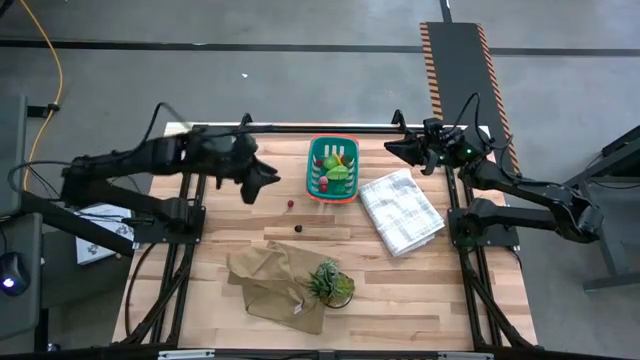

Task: Pick and placing Produce into tupperware
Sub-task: Put the black cherry into the green basket

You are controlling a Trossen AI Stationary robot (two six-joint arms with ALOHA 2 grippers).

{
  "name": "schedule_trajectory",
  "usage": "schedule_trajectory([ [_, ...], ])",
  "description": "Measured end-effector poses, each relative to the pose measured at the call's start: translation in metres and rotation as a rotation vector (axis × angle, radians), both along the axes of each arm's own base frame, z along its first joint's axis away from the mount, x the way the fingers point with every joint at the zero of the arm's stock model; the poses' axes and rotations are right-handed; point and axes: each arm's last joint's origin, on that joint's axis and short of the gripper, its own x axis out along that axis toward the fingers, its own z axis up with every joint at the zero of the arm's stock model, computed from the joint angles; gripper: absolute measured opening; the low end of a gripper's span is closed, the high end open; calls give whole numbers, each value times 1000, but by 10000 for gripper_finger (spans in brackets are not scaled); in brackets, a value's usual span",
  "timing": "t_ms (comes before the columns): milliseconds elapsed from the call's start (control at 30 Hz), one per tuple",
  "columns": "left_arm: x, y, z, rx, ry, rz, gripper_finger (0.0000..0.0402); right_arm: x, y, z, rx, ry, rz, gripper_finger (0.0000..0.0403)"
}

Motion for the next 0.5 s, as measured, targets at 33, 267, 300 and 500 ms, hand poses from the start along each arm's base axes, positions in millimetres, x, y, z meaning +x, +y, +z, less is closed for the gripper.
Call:
schedule_trajectory([
  [33,-4,-2,-7,-15,-61,-16,122,1,1,0,16,-4,-9,79],
  [267,-25,-9,-62,-88,-264,-20,122,9,12,1,54,-28,-71,79],
  [300,-27,-9,-68,-74,-272,-12,122,10,14,1,59,-30,-78,79],
  [500,-29,-4,-81,38,-237,125,122,15,24,1,80,-42,-122,79],
])
